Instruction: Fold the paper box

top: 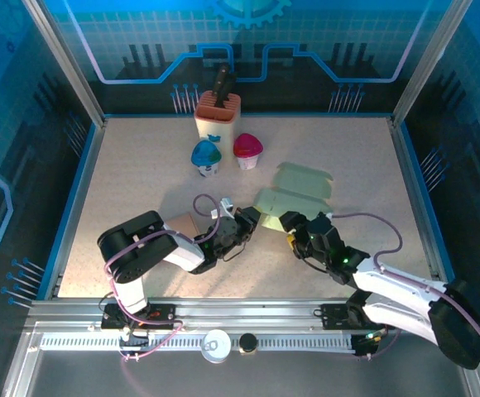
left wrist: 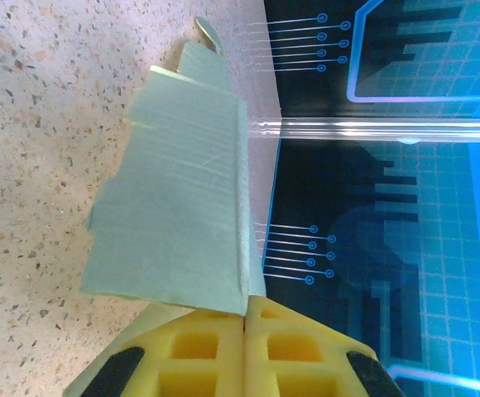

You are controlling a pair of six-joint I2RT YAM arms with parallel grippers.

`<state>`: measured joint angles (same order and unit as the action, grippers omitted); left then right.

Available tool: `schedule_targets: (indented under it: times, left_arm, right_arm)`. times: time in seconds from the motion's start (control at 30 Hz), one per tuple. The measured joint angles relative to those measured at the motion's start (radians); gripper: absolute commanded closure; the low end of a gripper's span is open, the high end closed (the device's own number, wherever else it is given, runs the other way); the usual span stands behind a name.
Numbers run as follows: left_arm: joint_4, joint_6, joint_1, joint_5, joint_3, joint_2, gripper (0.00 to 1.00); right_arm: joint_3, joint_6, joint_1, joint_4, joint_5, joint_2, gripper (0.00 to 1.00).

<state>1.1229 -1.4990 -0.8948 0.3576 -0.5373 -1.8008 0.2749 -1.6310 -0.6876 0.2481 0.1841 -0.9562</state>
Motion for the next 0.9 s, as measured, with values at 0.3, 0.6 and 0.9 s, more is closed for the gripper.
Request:
schedule_targets:
  times: [0.3,0.6,0.9]
  left_arm:
    - [-0.003,-0.015,-0.016,0.014,-0.005,0.009,1.0]
    - [-0.009,-0.014,-0.024,0.016,-0.011,0.009,1.0]
    - [-0.018,-0.014,-0.031,0.017,-0.011,0.025,1.0]
  right_arm:
    - [0.007,0.024,0.055,-0.002,-0.002,0.055,0.59]
    - [0.014,0.058,0.077,-0.003,-0.005,0.055,0.8]
    - [0.053,0.084,0.145,0.0,-0.043,0.021,0.96]
